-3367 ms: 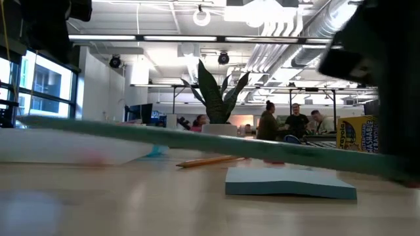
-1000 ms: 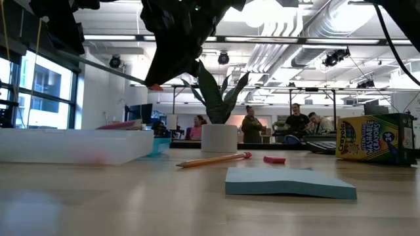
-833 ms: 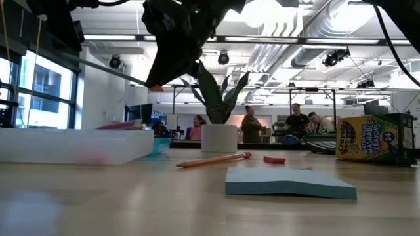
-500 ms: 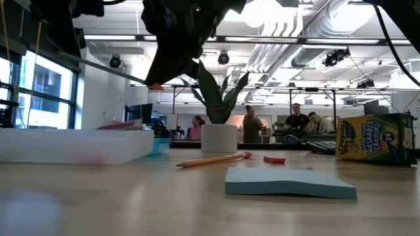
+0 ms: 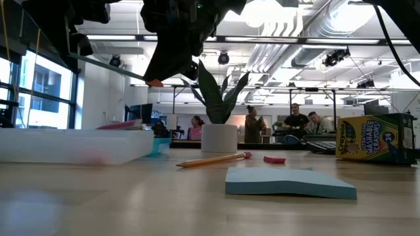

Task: Pack school essentials
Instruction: Put the light blue pencil into the blue supply box

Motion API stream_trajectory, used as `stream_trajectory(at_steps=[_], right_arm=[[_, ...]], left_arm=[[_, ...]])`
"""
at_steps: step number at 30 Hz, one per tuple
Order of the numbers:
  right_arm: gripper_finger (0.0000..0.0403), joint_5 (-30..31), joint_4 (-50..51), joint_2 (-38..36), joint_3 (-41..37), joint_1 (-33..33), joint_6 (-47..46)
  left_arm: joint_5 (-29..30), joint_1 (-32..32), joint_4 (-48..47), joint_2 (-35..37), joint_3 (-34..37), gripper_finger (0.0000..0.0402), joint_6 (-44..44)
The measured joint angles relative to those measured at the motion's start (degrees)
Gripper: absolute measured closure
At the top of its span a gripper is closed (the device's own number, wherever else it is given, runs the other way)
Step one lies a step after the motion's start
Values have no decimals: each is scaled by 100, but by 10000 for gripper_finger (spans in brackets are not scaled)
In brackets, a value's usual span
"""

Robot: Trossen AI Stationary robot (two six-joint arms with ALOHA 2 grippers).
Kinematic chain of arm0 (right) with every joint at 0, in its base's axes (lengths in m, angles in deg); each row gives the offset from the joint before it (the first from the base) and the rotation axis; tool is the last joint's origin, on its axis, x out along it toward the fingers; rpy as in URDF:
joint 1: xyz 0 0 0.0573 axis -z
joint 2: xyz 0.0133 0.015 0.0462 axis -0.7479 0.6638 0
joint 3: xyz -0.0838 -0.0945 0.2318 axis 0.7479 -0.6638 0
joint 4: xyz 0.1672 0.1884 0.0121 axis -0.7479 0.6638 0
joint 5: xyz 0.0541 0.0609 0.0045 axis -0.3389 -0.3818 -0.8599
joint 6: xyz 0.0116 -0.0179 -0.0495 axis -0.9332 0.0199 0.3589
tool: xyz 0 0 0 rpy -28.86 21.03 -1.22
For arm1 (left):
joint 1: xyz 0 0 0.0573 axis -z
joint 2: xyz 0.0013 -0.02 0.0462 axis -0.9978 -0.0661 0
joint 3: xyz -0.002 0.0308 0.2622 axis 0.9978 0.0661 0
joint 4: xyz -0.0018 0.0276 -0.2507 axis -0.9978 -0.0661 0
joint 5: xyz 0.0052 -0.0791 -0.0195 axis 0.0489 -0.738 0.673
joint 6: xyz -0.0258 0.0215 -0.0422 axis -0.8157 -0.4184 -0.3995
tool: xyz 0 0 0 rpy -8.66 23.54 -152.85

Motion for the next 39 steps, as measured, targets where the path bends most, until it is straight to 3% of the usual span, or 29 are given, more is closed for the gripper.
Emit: stream_trajectory(at_steps=[16, 29, 39], right_arm=[[388, -53, 13, 0, 0, 11, 73], [369, 49, 9, 0, 0, 4, 186], [278, -195, 348, -147, 1, 196, -111]], left_arm=[[-452, 3, 20, 3, 0, 389, 44], [-546, 0, 16, 3, 0, 387, -111], [-380, 232, -28, 3, 2, 386, -534]])
